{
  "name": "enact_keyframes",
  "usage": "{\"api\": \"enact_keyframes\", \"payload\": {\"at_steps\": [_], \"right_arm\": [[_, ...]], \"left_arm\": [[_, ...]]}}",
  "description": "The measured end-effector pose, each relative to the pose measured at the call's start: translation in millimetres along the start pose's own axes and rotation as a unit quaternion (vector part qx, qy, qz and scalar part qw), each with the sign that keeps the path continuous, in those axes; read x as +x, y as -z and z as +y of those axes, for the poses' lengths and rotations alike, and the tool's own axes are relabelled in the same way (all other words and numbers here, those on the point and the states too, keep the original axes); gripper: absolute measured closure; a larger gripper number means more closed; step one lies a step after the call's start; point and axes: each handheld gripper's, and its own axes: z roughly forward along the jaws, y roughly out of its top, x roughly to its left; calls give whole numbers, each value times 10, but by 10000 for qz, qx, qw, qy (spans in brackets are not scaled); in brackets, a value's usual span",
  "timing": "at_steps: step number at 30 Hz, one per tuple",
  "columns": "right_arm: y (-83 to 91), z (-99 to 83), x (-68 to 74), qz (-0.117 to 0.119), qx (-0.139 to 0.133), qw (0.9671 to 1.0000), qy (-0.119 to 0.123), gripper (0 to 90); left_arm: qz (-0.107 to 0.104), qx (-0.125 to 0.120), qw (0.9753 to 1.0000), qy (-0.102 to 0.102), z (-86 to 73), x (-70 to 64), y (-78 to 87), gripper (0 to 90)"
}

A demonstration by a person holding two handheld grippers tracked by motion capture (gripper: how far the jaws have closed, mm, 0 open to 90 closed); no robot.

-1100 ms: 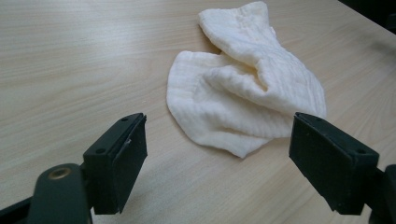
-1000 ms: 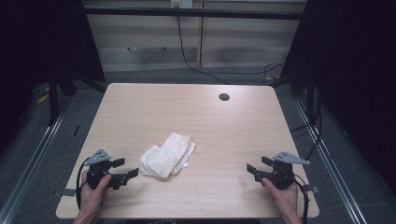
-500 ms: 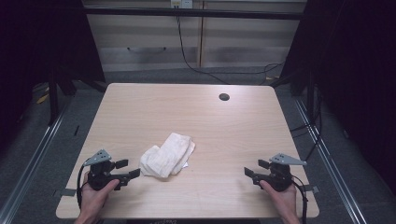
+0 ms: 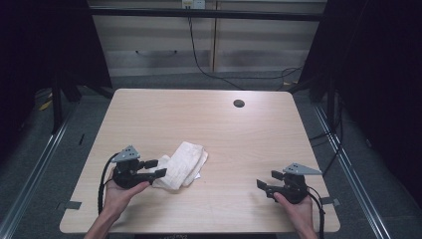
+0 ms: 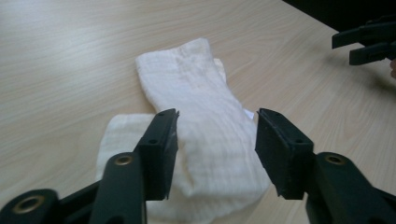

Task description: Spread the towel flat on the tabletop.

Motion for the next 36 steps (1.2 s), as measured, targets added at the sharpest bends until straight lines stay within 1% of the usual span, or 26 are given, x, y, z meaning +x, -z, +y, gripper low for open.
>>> {"api": "enact_keyframes", "payload": {"at_steps": [1, 2, 4, 5, 6, 7, 8, 9, 10, 11, 12, 13, 14, 17, 18, 19, 20, 22, 25, 27, 29, 32, 34, 36], "right_arm": [[0, 0, 0, 0, 0, 10000, 0, 254], [-1, 2, 6, 3, 7, 10000, 33, 251], [5, 6, 21, 20, 1, 10000, 73, 251], [10, 2, 32, 20, 25, 10000, 78, 249], [8, -1, 32, 35, 28, 9999, 100, 248], [8, -1, 32, 35, 28, 9999, 100, 248], [6, -3, 36, 44, 49, 9999, 101, 246], [2, -4, 36, 49, 61, 9999, 127, 244], [-1, -3, 38, 59, 78, 9999, 125, 244], [-13, 0, 41, 59, 89, 9998, 168, 242], [-13, 0, 41, 59, 89, 9998, 168, 242], [-14, 2, 46, 47, 110, 9998, 161, 241], [-17, 4, 52, 50, 114, 9997, 188, 241], [-19, 4, 60, 26, 109, 9997, 217, 241], [-25, 2, 71, 33, 132, 9997, 216, 241], [-25, 2, 71, 33, 132, 9997, 216, 241], [-27, 2, 75, 28, 145, 9996, 221, 241], [-33, -1, 83, 30, 175, 9995, 245, 242], [-37, -1, 85, 30, 189, 9995, 248, 242], [-39, 0, 83, 27, 197, 9995, 250, 242], [-37, 1, 85, 21, 185, 9995, 243, 242], [-32, 0, 88, 19, 172, 9995, 252, 243], [-32, -2, 94, 20, 179, 9995, 258, 243], [-32, -2, 103, 29, 183, 9995, 272, 244]], "left_arm": [[0, 0, 10000, 0, 0, 0, 0, 506], [7, 3, 10000, -39, 15, 2, -31, 506], [49, 71, 10000, -41, 15, 1, -95, 501], [171, 216, 9996, -71, -8, 12, -149, 431], [349, 386, 9986, -83, -76, 30, -231, 409], [349, 386, 9986, -83, -76, 30, -231, 410], [274, 484, 9984, -28, -127, 63, -285, 410], [255, 571, 9980, -12, -158, 78, -331, 410], [253, 694, 9973, -55, -175, 90, -373, 415], [207, 743, 9970, -76, -187, 96, -409, 498], [193, 770, 9968, -68, -192, 101, -435, 498], [146, 770, 9969, -27, -197, 99, -453, 523], [93, 791, 9968, -36, -199, 92, -462, 619], [39, 833, 9965, -55, -208, 66, -482, 700], [-39, 829, 9965, -23, -218, 54, -504, 720], [-39, 829, 9965, -23, -218, 54, -504, 736], [-125, 824, 9965, -11, -222, 42, -518, 736], [-213, 818, 9964, -14, -226, 12, -544, 749], [-358, 855, 9956, -118, -223, -99, -602, 749], [-485, 890, 9946, -203, -223, -184, -643, 749], [-623, 922, 9934, -262, -227, -278, -680, 749], [-804, 992, 9910, -413, -231, -400, -722, 747], [-877, 1063, 9894, -464, -231, -477, -738, 741], [-930, 1118, 9877, -583, -226, -547, -751, 734]]}}
